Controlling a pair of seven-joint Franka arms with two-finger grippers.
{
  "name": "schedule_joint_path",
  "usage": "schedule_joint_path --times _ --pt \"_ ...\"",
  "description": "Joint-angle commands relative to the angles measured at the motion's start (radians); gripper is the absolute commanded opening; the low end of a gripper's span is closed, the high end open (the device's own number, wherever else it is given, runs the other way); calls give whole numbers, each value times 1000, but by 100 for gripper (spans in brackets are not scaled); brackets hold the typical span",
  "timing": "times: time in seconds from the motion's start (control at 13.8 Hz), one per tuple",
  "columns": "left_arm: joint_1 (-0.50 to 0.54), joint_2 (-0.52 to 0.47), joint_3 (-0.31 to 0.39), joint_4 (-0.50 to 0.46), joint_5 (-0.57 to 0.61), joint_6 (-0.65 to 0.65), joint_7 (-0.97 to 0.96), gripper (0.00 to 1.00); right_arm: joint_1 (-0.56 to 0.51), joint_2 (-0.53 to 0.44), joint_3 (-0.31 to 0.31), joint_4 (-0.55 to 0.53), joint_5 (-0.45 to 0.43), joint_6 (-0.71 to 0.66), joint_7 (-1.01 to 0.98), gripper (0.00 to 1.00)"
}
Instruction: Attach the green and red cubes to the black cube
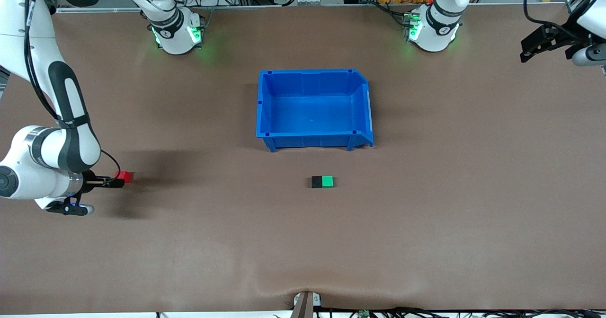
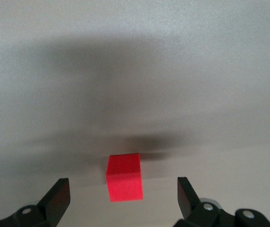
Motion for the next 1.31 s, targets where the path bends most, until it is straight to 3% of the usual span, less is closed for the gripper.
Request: schedule_joint_path --times 0.0,0.22,0.58,1.24 --pt "2 -24 -6 -23 1 30 21 100 -19 7 18 2 -16 6 -16 100" --pt "3 -17 -6 -25 -5 41 22 100 -18 17 18 2 -16 7 -16 94" --pt "2 1 -5 -14 -3 45 21 100 -18 34 18 2 -16 27 -16 92" --pt "5 176 -5 172 -14 44 55 100 -16 54 18 1 -16 29 -14 72"
